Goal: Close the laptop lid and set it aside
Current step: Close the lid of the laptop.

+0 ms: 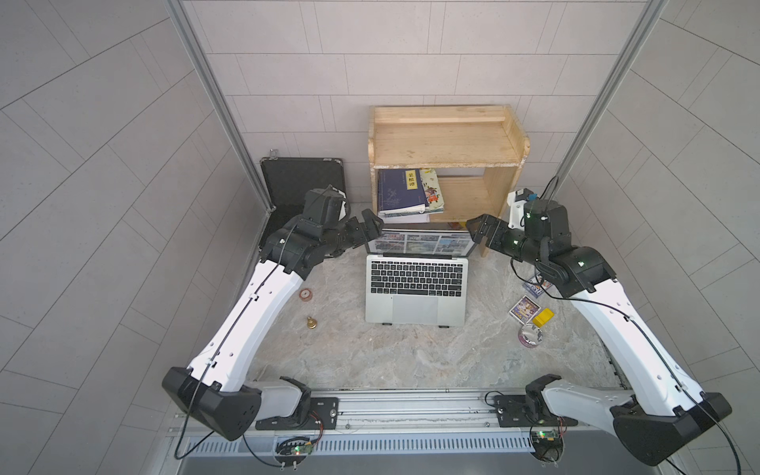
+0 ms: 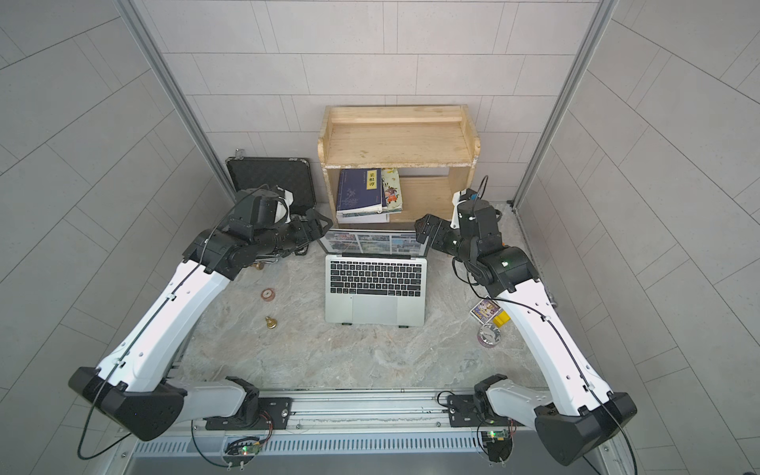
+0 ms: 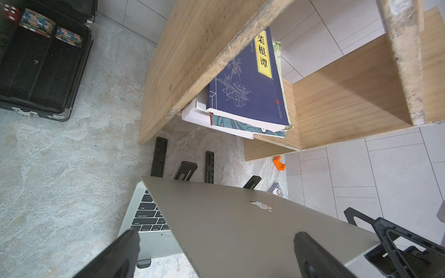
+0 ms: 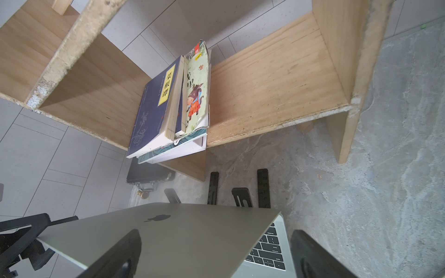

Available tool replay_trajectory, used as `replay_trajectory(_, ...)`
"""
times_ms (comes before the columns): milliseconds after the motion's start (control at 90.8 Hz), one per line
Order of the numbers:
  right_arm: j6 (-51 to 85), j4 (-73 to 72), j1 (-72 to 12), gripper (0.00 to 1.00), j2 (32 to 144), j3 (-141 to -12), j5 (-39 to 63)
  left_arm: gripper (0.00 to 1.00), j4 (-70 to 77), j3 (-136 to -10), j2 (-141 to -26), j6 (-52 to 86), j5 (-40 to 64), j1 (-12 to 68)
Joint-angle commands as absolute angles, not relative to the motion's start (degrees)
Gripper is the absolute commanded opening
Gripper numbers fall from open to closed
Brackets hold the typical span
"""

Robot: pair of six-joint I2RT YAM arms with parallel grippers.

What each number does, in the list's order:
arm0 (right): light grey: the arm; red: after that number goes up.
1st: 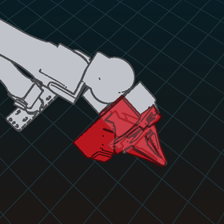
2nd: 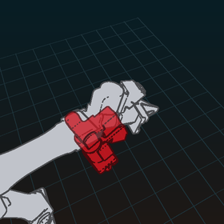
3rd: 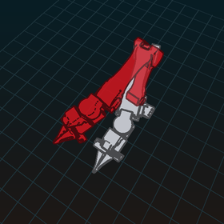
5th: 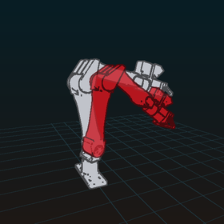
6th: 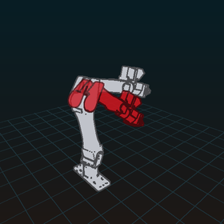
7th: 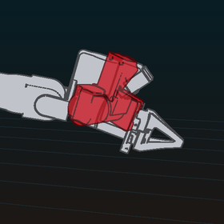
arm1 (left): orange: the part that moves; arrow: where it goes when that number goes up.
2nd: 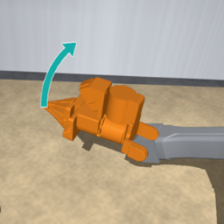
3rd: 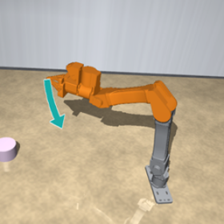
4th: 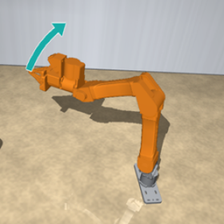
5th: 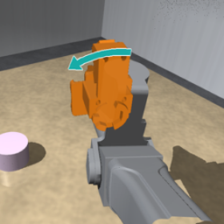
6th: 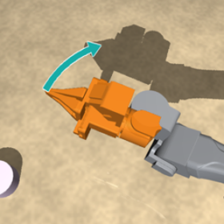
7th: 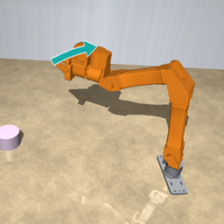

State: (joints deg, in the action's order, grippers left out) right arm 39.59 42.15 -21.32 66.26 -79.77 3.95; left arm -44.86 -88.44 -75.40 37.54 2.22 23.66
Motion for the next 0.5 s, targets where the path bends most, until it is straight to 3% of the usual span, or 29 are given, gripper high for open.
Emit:
replay_trajectory(0, 39.2, 42.4, -22.0, 1.00, 64.6, -78.5, 2.9, 1.00, -46.9, -86.8, -73.9, 36.2, 1.9, 24.3)
replay_trajectory(484, 40.1, 42.1, -23.1, 1.00, 60.4, -74.2, 2.1, 1.00, -46.9, -82.7, -70.2, 36.2, 1.3, 25.0)
